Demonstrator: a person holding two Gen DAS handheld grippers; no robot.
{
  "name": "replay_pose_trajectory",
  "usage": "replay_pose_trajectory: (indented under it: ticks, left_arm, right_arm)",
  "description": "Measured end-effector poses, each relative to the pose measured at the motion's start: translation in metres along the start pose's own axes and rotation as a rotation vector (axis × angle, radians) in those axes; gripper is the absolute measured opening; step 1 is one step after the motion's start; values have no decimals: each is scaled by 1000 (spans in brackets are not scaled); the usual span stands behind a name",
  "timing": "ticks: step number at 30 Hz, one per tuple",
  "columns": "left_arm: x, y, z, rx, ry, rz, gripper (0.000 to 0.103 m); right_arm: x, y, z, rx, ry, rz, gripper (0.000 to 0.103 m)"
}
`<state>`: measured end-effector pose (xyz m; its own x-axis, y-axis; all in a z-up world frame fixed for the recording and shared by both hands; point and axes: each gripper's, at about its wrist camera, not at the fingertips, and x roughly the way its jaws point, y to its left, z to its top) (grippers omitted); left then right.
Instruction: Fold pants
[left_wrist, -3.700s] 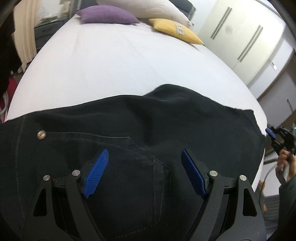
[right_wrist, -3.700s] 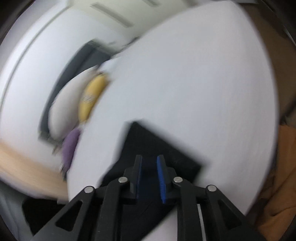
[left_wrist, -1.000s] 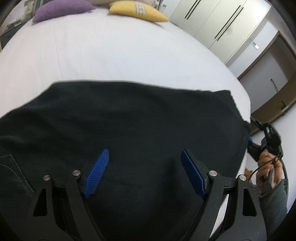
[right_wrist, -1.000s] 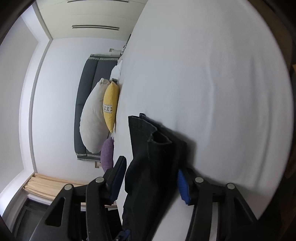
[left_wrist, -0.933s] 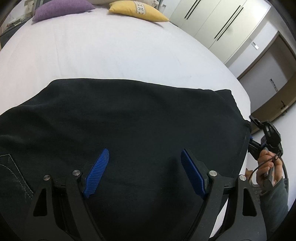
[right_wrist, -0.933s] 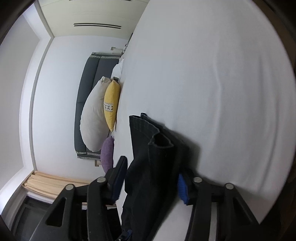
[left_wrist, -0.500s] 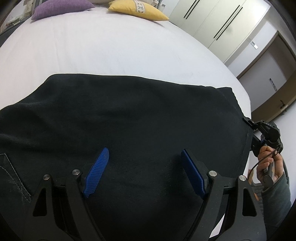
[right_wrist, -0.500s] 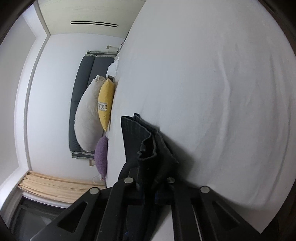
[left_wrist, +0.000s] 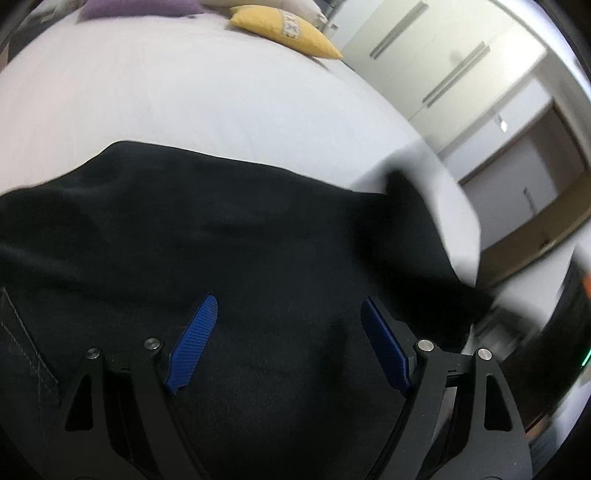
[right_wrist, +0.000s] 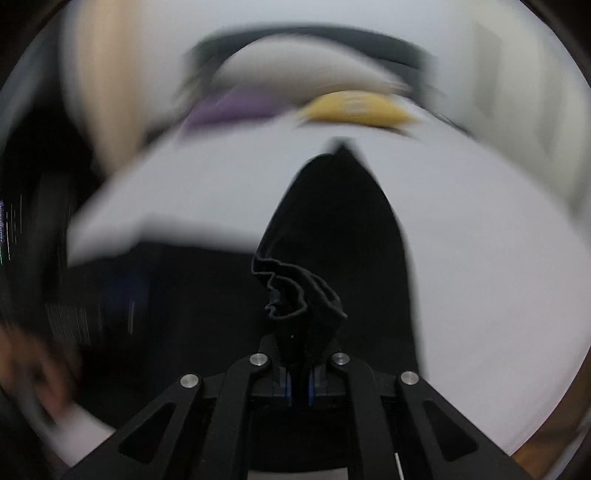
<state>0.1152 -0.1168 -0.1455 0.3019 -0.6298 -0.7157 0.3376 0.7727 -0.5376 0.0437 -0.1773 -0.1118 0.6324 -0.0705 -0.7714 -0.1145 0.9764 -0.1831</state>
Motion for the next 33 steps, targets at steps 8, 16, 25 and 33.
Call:
replay_pose_trajectory:
  ticks: [8, 16, 25, 33]
  left_arm:
    - [-11, 18, 9, -221, 34, -136, 88]
    - [-4, 6, 26, -287, 120, -236, 88]
    - [-3, 13, 37, -313, 150, -281, 87]
    - [-20, 27, 45, -194, 230, -263, 10]
  right_arm:
    - [9, 19, -14, -24, -6, -74, 6]
    - [-28, 32, -10, -33, -93, -140, 7]
    - [-47, 52, -6, -98, -127, -149, 7]
    - [-65, 93, -18, -201, -143, -125, 7]
